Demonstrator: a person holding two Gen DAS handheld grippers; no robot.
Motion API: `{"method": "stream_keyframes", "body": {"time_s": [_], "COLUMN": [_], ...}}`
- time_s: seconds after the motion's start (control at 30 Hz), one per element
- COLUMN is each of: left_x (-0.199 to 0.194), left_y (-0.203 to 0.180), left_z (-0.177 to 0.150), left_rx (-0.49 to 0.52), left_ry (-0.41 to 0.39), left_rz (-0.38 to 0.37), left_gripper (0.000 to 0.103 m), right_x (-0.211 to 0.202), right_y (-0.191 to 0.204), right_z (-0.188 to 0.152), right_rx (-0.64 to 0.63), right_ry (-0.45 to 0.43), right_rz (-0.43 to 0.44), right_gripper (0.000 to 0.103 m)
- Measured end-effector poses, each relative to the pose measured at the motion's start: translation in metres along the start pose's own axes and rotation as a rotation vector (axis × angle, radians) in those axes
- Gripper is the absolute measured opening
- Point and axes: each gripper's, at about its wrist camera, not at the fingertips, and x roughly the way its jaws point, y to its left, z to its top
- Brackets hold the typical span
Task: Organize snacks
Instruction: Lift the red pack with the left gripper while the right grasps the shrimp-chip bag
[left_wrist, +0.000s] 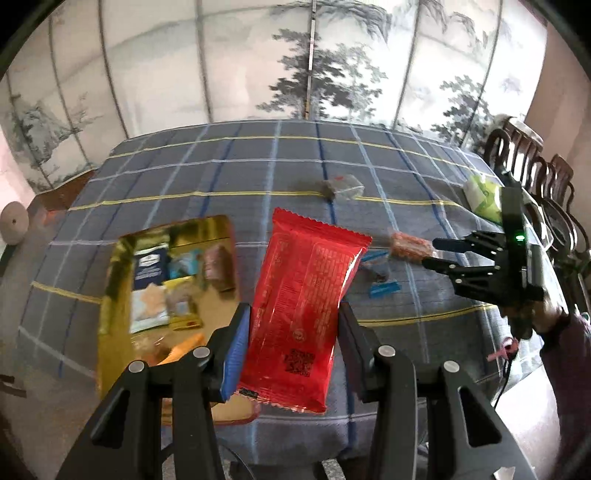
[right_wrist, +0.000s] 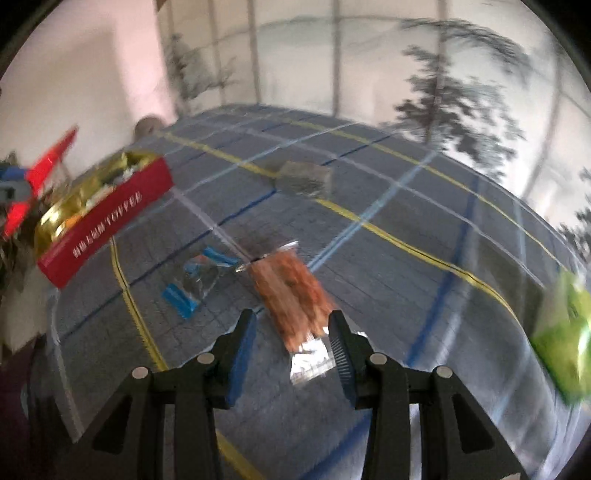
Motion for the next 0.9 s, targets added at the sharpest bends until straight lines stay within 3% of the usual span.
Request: {"method": "stream_keyframes", "body": {"time_s": [0.3,0.4,0.5,0.57,0.67,0.9], "left_x": [-0.021,-0.023,-0.026,-0.028,-0.033,-0.039], "left_y": [0.043,0.055,0.061,0.063,0.068,0.090], "left_z": [-0.012,-0.016,-0.019,-0.020,-0.021,-0.032], "left_rx": [-0.095,-0.124,-0.136,-0.136,-0.145,-0.185], "left_ry": [-0.005,0.003,-0.002,-0.012,-0.017,-0.017], "left_rz": [0.036,0.040,0.051,0.064,0.073,0.112], "left_gripper": [0.042,0.042,0.042,0.042,0.042,0.042], "right_x": [0.023,0.032,0.039,0.048,0.043,0.008], "right_y": [-0.002,0.001,0.007,0.005,0.004,0.013], "right_z": [0.025,0.031,0.031,0.030,0.025,-0.013], "right_rx": [-0.056,-0.072,-0.114,-0.099,-0.050,0.142], "right_ry": [0.020,0.053,0.086,0.129,0.096,0.000], "right_rz": [0.000,0.044,0.027,0.007,-0.005,-0.106], "right_gripper": [0.043,0.053,0.054,0.047,0.038,0.037]}}
